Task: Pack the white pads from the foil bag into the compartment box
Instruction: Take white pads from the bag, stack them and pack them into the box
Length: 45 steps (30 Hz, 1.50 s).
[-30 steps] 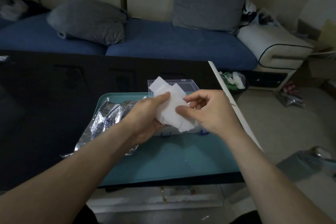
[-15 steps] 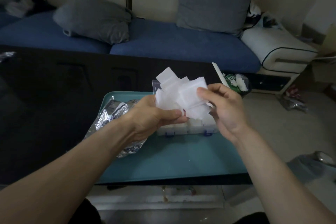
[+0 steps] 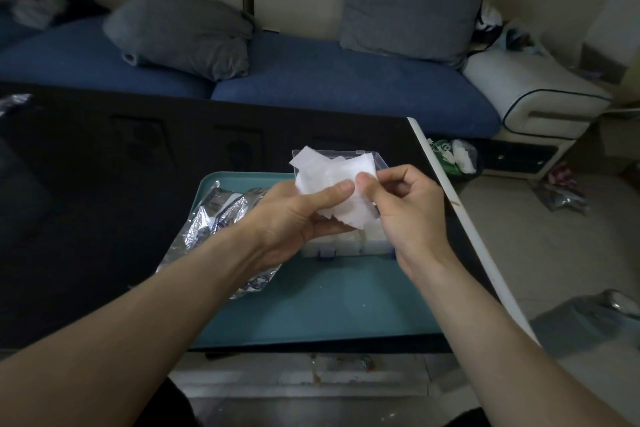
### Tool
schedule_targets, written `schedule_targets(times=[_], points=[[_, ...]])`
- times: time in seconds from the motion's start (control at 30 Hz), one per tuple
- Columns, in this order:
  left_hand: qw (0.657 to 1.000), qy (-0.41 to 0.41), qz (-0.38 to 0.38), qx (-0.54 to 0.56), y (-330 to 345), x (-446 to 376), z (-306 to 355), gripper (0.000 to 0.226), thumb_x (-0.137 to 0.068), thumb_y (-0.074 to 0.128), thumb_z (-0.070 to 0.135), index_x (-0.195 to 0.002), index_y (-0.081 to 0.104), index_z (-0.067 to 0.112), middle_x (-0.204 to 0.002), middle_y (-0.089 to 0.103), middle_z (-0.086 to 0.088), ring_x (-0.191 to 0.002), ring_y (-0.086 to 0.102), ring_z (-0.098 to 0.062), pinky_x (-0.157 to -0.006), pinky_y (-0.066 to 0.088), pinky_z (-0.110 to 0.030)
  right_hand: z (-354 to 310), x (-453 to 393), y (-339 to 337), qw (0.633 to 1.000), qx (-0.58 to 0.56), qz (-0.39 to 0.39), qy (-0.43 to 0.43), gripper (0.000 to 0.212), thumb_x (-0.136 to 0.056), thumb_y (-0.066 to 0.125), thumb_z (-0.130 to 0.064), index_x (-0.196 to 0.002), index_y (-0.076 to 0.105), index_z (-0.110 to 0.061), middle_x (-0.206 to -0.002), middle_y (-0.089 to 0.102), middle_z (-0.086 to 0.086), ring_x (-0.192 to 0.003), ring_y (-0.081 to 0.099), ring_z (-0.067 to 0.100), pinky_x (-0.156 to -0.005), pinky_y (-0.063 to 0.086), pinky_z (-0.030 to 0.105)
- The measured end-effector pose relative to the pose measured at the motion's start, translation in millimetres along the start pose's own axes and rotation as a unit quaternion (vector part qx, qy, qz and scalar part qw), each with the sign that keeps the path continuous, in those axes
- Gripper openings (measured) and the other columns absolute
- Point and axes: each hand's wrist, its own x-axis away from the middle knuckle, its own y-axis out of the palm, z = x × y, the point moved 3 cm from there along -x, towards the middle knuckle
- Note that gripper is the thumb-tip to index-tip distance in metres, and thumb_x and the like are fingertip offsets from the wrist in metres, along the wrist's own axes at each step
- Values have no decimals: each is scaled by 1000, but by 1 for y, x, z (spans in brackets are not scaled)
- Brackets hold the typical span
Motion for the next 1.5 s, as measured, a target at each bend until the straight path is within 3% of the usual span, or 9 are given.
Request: schedule_targets(times=[0.1,0.37,0.47,0.57,0.7,0.9,1.13,1.33,1.5], points=[[998,-1,53,-21,-8,-3,-3,34,-81,70,-7,-114,63,-11,-112,71,-23,-102,70,-33,-83,60,-39,1,-1,-1,1000,-2,5,6,15,-81,83,-18,-79,68,-17,-74,71,-2,-70,66,10,-68,54,25],[988,15,70,-134,-11,4,3,17,-79,71,-13,-95,68,-6,-88,74,-14,-80,70,-26,-68,60,-29,-12,-21,-28,978,-201,56,10,18,-83,78,-5,-79,65,-17,-74,73,-3,-75,67,16,-69,55,32],[968,21,85,-234,-13,11,10,16,-82,72,-9,-97,69,-4,-78,73,-5,-64,70,-9,-55,54,-17,-21,-24,-42,973,-209,-93,15,14,-72,80,-10,-76,69,-17,-76,72,0,-74,68,15,-68,57,28],[951,26,71,-300,-12,12,14,16,-82,75,-4,-97,69,-2,-70,69,1,-49,64,1,-45,45,-10,-20,-11,-36,968,1,-248,-39,20,-63,82,-13,-81,73,-12,-77,77,0,-70,70,9,-67,56,19],[967,17,28,-254,-6,10,8,13,-83,68,-10,-93,68,-2,-64,71,1,-56,67,-7,-51,50,-15,-3,-11,-17,963,137,-208,-107,21,-67,91,-21,-80,75,-27,-81,77,-5,-71,70,8,-67,56,21],[998,-28,-11,-50,-8,2,10,27,-97,44,-5,-118,60,-10,-117,68,-24,-98,68,-32,-82,60,-39,10,-21,-17,950,247,-156,-107,24,-81,78,-49,-92,72,-29,-81,71,-10,-70,66,6,-68,57,30],[993,37,73,-90,-12,5,10,7,-85,64,-12,-91,63,-10,-77,71,-12,-65,71,-18,-58,60,-27,-1,-14,-22,978,98,-184,-33,25,-74,80,-37,-84,68,-17,-77,74,-2,-69,68,6,-57,50,21],[973,99,140,-155,-9,5,10,13,-80,75,-6,-89,66,-2,-70,70,-8,-54,66,-15,-52,58,-26,1,-13,-18,981,43,-185,-26,28,-65,81,-41,-82,71,-21,-87,75,2,-83,71,17,-81,58,40],[981,94,134,-101,-9,1,3,24,-75,80,-4,-96,68,-3,-90,75,-19,-88,71,-44,-80,59,-55,4,-10,-13,988,0,-157,10,41,-62,82,-37,-96,66,-20,-89,78,3,-81,75,20,-75,59,39]])
